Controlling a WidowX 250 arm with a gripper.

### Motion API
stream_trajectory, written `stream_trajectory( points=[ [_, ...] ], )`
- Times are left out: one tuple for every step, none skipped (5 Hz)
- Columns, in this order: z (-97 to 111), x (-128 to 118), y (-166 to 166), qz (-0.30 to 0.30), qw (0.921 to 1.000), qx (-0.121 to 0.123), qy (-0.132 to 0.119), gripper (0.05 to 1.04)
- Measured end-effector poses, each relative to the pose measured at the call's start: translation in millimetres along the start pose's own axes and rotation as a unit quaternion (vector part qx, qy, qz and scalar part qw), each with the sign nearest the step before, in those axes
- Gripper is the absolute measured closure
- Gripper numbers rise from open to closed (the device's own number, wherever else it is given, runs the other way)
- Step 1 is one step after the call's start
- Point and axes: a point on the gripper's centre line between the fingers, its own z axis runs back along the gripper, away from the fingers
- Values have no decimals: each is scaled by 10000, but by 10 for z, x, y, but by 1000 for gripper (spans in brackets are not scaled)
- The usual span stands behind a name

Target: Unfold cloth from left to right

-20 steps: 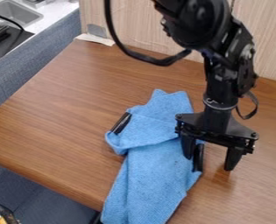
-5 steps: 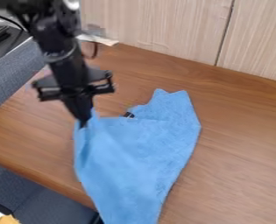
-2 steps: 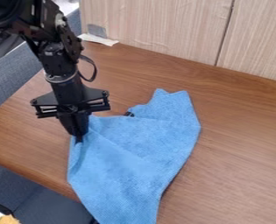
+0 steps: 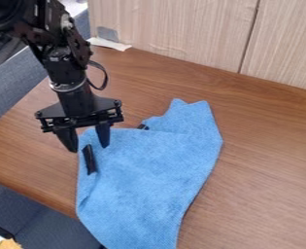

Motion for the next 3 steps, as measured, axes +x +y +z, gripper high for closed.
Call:
stream_trajectory(
  points=[
    [10, -12, 7, 28, 9999, -93, 103, 80],
    [125, -2, -12, -111, 9999, -112, 30, 80],
    [362, 23, -120, -433, 9989, -161, -103, 84]
  ],
)
